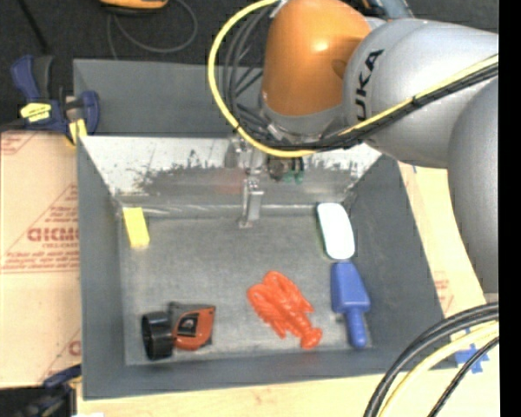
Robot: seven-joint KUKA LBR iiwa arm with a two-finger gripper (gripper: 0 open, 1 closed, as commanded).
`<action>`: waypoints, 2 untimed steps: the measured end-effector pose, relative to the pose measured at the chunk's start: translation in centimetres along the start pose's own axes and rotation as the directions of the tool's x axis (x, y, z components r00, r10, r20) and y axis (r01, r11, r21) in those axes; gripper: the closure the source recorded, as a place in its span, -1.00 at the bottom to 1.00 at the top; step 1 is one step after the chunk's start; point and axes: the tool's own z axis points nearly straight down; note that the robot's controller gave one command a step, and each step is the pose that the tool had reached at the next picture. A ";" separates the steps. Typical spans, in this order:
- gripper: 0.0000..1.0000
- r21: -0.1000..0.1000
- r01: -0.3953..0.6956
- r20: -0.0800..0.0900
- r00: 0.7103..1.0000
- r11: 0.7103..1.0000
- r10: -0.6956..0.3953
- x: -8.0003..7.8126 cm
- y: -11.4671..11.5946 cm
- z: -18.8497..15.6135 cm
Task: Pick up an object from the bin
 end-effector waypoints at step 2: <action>-1.00 -0.002 -0.076 0.010 0.997 0.997 0.076 5.4 1.0 5.5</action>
Offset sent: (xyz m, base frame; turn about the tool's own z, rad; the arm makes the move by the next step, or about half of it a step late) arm -0.0715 0.0140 -0.0732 0.0968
